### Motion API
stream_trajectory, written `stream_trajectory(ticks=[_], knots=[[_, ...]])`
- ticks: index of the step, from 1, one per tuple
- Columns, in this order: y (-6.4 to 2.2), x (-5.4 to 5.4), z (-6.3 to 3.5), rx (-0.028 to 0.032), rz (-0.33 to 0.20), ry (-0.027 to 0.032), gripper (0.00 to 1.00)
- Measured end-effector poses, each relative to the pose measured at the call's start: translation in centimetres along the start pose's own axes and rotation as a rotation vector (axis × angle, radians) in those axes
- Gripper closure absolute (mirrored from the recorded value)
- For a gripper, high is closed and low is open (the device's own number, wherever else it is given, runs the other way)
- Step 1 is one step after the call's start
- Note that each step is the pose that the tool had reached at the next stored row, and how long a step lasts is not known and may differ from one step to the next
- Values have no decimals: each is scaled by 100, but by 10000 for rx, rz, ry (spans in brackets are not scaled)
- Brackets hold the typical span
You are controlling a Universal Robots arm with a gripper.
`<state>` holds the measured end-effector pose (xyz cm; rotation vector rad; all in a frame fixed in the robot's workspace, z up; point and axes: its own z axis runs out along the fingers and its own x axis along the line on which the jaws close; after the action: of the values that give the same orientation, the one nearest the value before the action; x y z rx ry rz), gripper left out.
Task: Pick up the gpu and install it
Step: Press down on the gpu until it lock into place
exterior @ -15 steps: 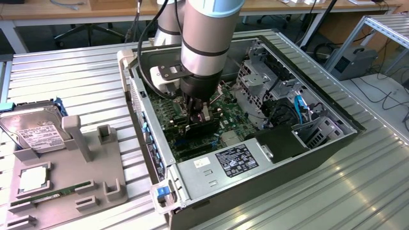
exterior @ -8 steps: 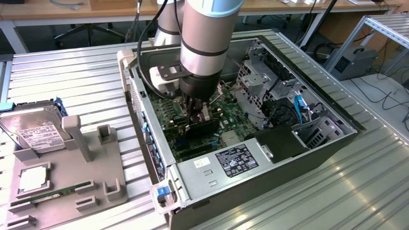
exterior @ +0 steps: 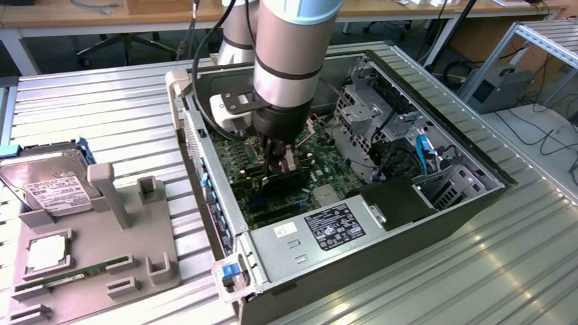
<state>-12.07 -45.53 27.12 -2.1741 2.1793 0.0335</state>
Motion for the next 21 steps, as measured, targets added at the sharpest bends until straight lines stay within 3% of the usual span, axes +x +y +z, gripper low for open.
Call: stream_trajectory(ticks=[8, 12, 16, 21], knots=[[-9, -17, -295, -4, 18, 27, 89], [-33, -33, -573, 0, 84, 29, 89], [-45, -35, -601, 0, 92, 30, 89], [-128, -34, -599, 0, 94, 31, 89]])
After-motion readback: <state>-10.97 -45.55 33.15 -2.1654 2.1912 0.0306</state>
